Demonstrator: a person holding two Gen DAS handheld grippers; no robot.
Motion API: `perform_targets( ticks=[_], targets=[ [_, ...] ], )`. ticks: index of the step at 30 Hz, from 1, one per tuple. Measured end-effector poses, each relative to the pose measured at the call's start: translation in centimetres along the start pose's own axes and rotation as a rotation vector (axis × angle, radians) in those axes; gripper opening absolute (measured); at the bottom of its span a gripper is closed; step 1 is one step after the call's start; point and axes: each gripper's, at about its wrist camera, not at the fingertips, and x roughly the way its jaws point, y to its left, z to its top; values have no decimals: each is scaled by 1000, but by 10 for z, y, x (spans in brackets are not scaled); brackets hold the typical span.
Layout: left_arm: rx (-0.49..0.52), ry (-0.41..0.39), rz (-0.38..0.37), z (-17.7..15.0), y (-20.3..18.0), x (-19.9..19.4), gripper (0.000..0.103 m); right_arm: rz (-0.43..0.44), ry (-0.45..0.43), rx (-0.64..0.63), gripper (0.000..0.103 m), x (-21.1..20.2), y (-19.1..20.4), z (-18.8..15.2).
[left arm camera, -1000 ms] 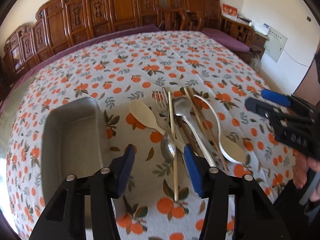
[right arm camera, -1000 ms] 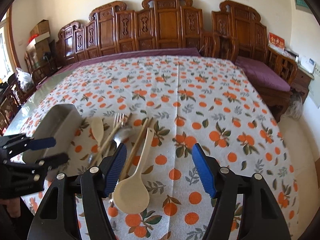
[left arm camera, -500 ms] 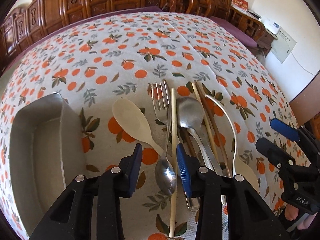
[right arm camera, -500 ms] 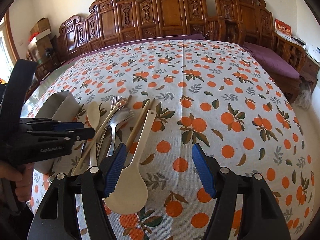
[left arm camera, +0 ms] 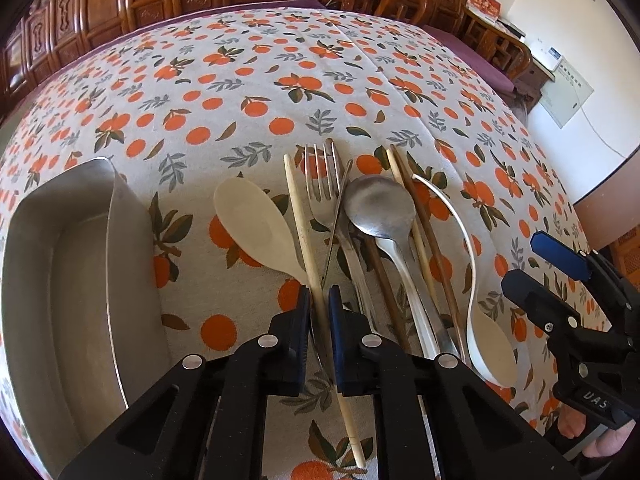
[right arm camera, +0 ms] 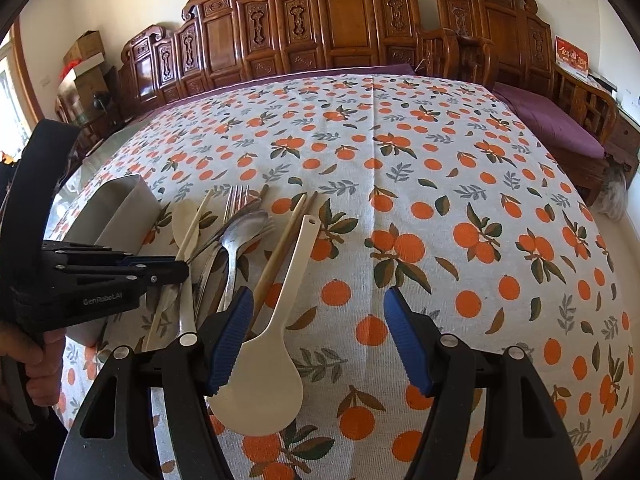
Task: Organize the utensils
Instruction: 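Close the left tool on a metal spoon handle and lift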
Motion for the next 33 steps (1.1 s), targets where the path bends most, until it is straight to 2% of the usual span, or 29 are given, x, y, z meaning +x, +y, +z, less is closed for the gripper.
perform_targets(
  ticks=[10,13,18,26,33],
  targets=[
    [9,-62,8,-6,-2,-20,7,-7,5,-20,70,3,6,-1],
    [0,-36,-19,-9,-2,-19,7,-8,7,-15,70,3,4,-1],
    [11,-24,8,-8,-3,-18,7,-6,7,-19,70,3,4,-2],
    [39,6,51,17,-3,-4,7,-8,8,-18,70,3,3,-2],
    [55,18,67,14,-5,0,9,2,7,-13,70,4,2,-1]
  ],
)
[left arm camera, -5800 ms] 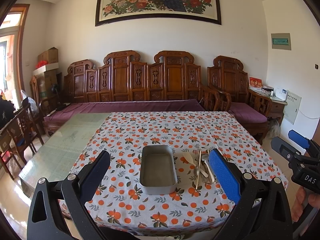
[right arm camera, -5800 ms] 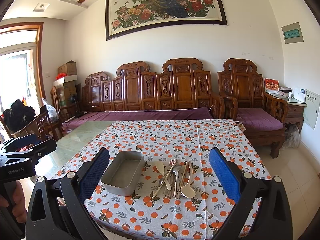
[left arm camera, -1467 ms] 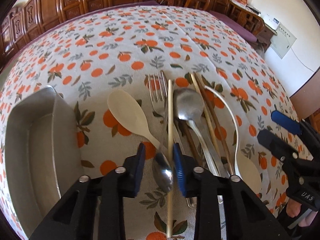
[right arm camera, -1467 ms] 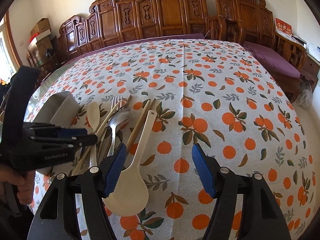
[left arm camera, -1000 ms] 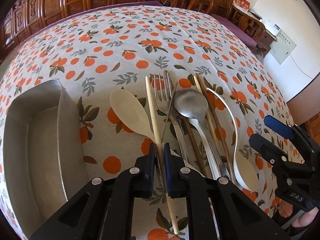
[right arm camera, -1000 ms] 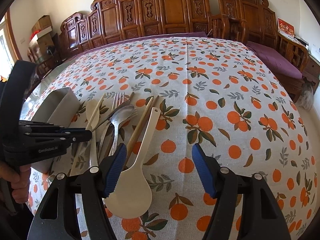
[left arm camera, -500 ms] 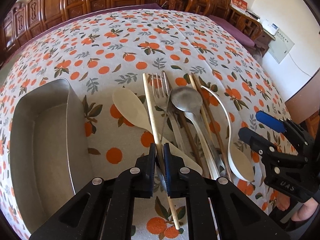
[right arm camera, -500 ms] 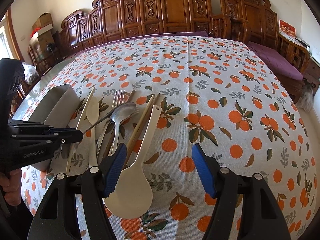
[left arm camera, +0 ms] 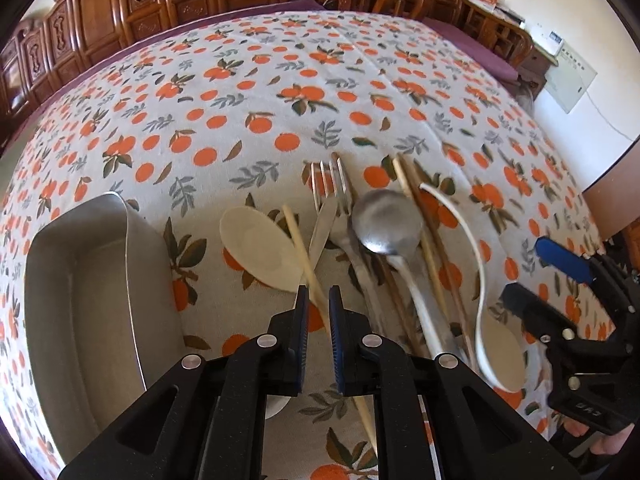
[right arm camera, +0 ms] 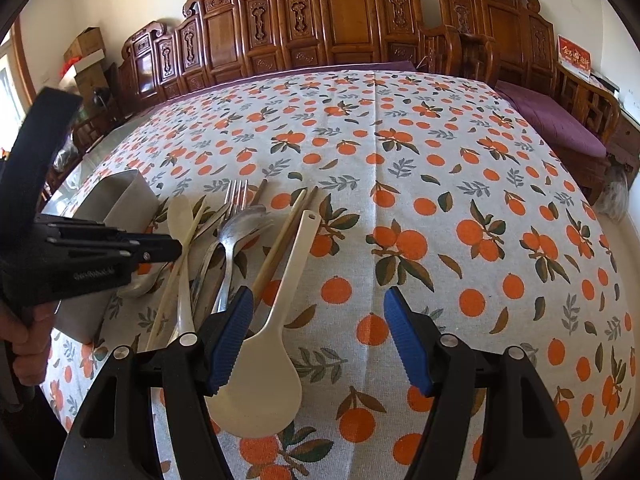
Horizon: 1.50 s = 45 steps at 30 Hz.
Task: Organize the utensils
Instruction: 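Close the left tool on a metal spoon handle and lift, then carry the metal spoon into the grey tray with left tool while right tool grasps a chopstick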
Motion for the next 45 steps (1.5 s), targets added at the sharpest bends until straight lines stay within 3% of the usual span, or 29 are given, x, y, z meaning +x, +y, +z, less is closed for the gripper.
perform_targets(
  ticks=[3,7,13,15,17,20,28,38,45],
  targets=[
    [5,-6,23,-3,4,-3,9,-4,2,-9,70,1,1,-1],
    [26,30,47,-8,12,-1,18,3,2,7,70,1,-2,0],
    [56,55,40,-7,8,10,18,1,2,-8,70,1,2,0],
    [63,56,44,-5,7,11,13,1,4,-5,70,1,1,0],
    [68,63,22,-4,6,11,2,3,3,-1,70,0,0,1],
    [75,64,4,-6,5,9,2,10,0,-1,70,0,3,2],
    [33,-49,-20,-17,7,-29,2,54,-4,-22,67,-5,22,0],
    [-15,-185,-13,-5,20,-80,2,95,-9,-70,62,-16,56,-10],
    [-41,-203,-10,-29,38,-96,2,155,21,-115,43,-14,88,-19]
  ],
)
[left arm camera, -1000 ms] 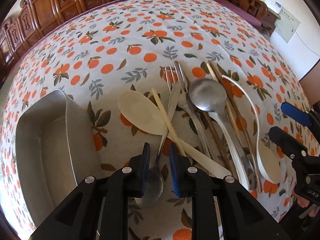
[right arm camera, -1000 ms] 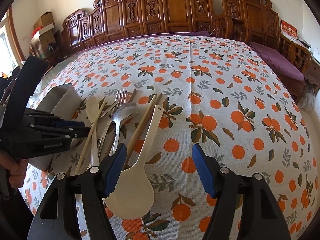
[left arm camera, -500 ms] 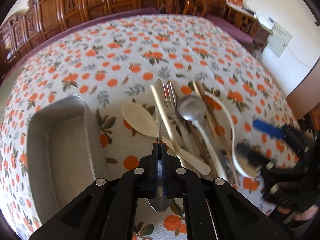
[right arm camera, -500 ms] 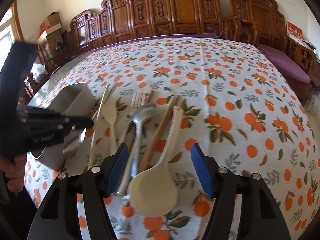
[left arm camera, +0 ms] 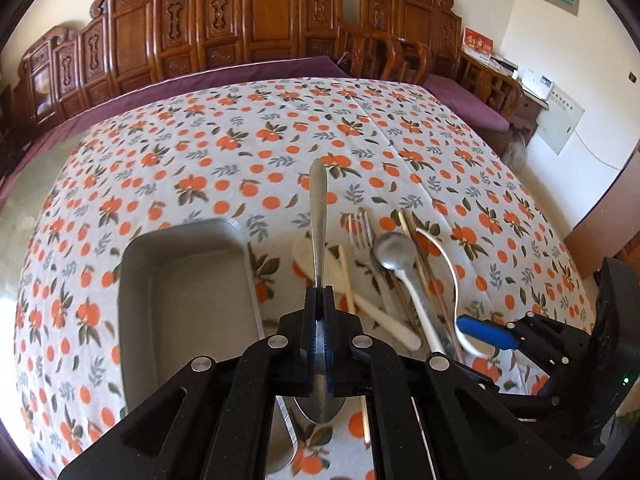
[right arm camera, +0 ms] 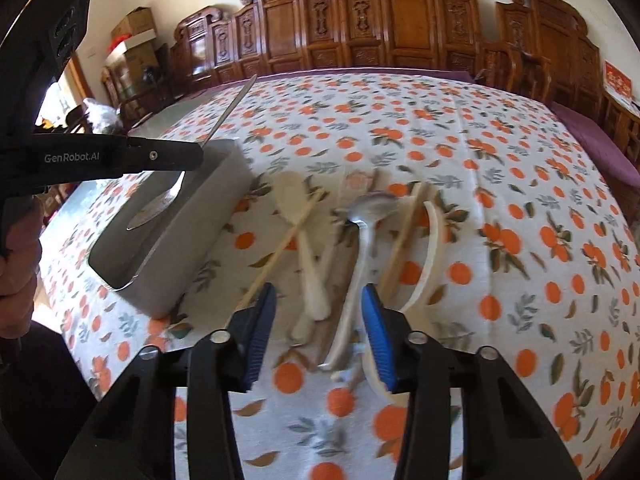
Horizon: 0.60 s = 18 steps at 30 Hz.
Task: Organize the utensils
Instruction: 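Carry the metal spoon into the grey tray with left tool while right tool grasps a chopstick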
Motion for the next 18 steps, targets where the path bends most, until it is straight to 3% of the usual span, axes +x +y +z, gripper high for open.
perform_targets(
  ticks=[8,14,17,18],
  targets=[
    [-11,-12,17,-26,18,-21,2,45,59,-40,37,25,41,-8],
    [-20,-31,25,-34,27,-36,2,-41,99,-61,32,52,54,-6],
    [-28,-39,27,-37,32,-42,2,-97,97,-78,23,56,56,-4],
    [-30,-41,27,-37,34,-43,2,-112,99,-80,16,56,54,-5]
  ],
)
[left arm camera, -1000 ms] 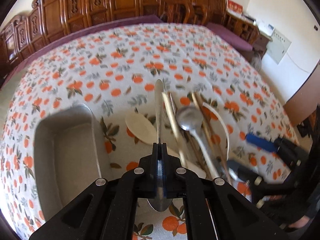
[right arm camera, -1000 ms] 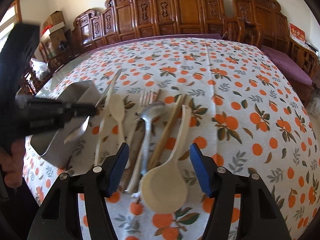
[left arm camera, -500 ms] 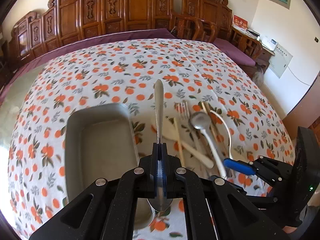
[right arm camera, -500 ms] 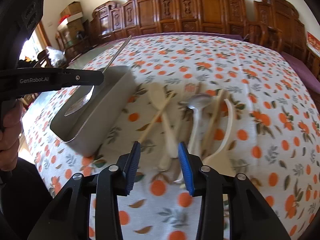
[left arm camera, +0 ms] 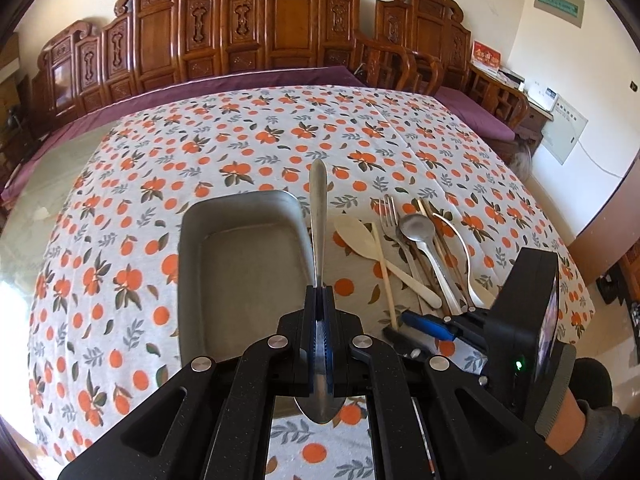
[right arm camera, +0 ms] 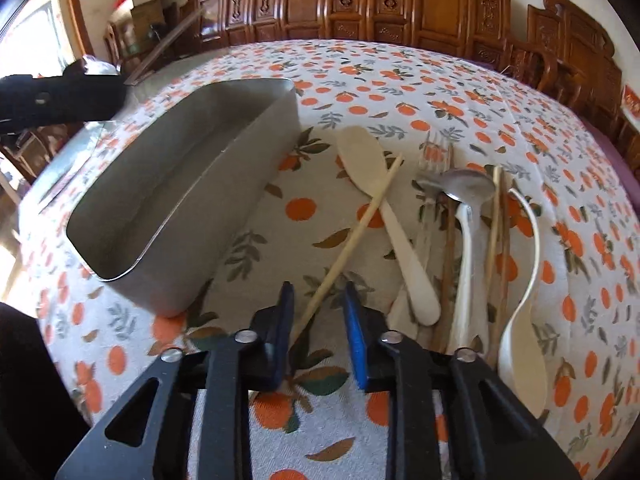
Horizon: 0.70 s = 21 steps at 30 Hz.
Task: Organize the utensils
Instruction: 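Carry the metal spoon into the grey tray with left tool while right tool grasps a chopstick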
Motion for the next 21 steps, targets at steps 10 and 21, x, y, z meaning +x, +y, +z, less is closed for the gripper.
perform_targets(
  ticks=[10,21],
  targets=[
    [-10,5,30,0,20,12,2,-62,-32,35,6,-22,-24,1],
    [-40,100,91,-8,51,56,2,35,-139,43,6,-63,-22,23]
  ],
)
